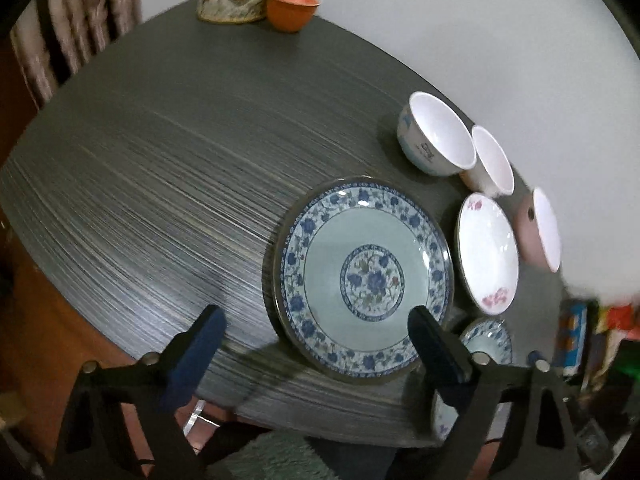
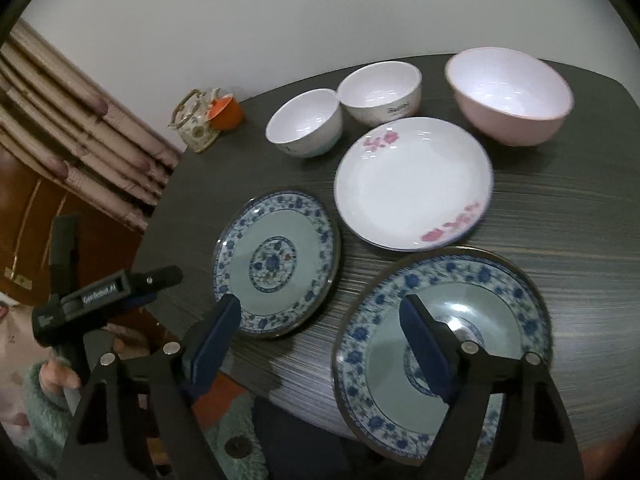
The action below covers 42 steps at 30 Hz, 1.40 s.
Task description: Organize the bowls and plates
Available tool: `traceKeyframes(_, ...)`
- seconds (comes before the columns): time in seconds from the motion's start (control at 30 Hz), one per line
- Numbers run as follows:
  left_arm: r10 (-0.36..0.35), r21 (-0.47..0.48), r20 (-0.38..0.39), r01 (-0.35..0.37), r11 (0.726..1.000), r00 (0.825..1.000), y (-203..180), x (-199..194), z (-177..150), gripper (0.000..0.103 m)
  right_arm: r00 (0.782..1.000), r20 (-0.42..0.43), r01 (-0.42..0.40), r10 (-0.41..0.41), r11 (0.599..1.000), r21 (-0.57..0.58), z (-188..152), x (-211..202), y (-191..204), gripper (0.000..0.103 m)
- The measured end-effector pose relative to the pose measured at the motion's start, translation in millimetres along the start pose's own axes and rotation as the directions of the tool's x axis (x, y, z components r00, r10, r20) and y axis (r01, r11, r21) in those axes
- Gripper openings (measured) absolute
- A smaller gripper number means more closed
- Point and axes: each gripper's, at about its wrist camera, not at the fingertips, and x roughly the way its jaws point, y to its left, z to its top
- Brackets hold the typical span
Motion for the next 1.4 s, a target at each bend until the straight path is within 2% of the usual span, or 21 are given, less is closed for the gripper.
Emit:
traceKeyframes(0.17,-0.066,-0.067,-0.034,0.064,0.996,0.997,16,10,10,0.076,0.998,-0.043,-0.044,0.044,0.999,0.007,11,23,1,0.076)
traceKeyframes(0.33,-0.122,-0.102,-0.041,0.118,0.988,0.992,25,18,19,0.071,0.988,-0.105,-0.104,0.109,0.993,0.053,20,54,-4,0.06)
traceKeyframes(0.47,-0.151,-0.117,-0.065,0.143,0.983,0.986,29,27,23,0.057,0.984,-0.137,-0.105,0.116,0.991,0.081,28,76,-8,0.052)
traceKeyframes(0.5,-0.153,-0.119,-0.068,0.144,0.982,0.986,30,29,24,0.054,0.983,-0.143,-0.101,0.112,0.991,0.084,29,80,-9,0.049)
traceKeyframes(0.73,-0.152,-0.116,-0.082,0.142,0.983,0.985,34,39,29,0.052,0.979,-0.177,-0.08,0.097,0.991,0.103,34,104,-13,0.038)
traceKeyframes(0.93,-0.137,-0.111,-0.099,0.126,0.986,0.986,33,49,33,0.051,0.977,-0.192,-0.074,0.095,0.99,0.116,39,118,-20,0.033)
traceKeyframes(0.97,-0.137,-0.109,-0.098,0.127,0.986,0.986,33,50,33,0.043,0.976,-0.195,-0.073,0.096,0.99,0.119,39,121,-21,0.032)
traceKeyframes(1.0,-0.138,-0.104,-0.1,0.128,0.986,0.985,32,52,33,0.039,0.976,-0.194,-0.074,0.097,0.99,0.119,40,123,-21,0.032)
traceKeyframes(1.4,-0.106,-0.074,-0.115,0.098,0.992,0.988,27,66,36,0.036,0.976,-0.197,-0.076,0.091,0.994,0.084,46,136,-24,0.028)
